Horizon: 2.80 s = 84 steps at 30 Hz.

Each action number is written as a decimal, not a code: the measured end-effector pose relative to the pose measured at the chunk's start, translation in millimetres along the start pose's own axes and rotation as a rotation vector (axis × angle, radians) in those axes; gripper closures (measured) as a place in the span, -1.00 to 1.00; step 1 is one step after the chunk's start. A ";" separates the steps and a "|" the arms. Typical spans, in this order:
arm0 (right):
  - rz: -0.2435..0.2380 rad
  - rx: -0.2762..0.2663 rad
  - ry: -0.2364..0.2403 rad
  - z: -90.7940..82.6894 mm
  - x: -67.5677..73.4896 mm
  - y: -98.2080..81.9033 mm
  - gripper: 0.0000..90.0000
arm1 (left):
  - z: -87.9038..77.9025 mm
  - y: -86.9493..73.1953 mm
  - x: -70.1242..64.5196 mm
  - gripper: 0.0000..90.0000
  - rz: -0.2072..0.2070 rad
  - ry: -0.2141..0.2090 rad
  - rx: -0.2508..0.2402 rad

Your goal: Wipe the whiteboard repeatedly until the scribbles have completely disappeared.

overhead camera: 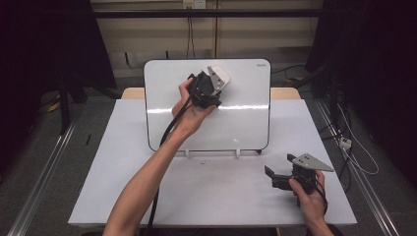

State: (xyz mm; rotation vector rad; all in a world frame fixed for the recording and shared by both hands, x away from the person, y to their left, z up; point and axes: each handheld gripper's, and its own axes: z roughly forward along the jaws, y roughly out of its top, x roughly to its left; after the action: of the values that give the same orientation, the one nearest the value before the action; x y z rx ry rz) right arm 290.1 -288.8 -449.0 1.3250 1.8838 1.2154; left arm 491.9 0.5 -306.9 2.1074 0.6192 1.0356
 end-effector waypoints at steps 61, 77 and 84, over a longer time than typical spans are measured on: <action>-0.003 -0.006 0.005 -0.7 0.5 0.4 -0.89 | 32.3 65.1 -66.5 -0.31 0.192 -0.076 0.030; 0.002 -0.001 -0.002 -1.4 0.2 -0.5 -0.89 | 6.9 15.1 -6.4 -0.31 0.014 -0.011 0.009; -0.004 -0.001 -0.002 -0.3 0.8 0.1 -0.89 | -5.2 -7.5 20.0 -0.31 -0.056 0.021 0.013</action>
State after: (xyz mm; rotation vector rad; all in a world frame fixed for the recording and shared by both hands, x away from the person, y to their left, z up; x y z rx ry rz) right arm 289.6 -288.2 -448.7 1.3207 1.8831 1.2128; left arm 498.1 20.6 -300.7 2.0808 0.6922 1.0261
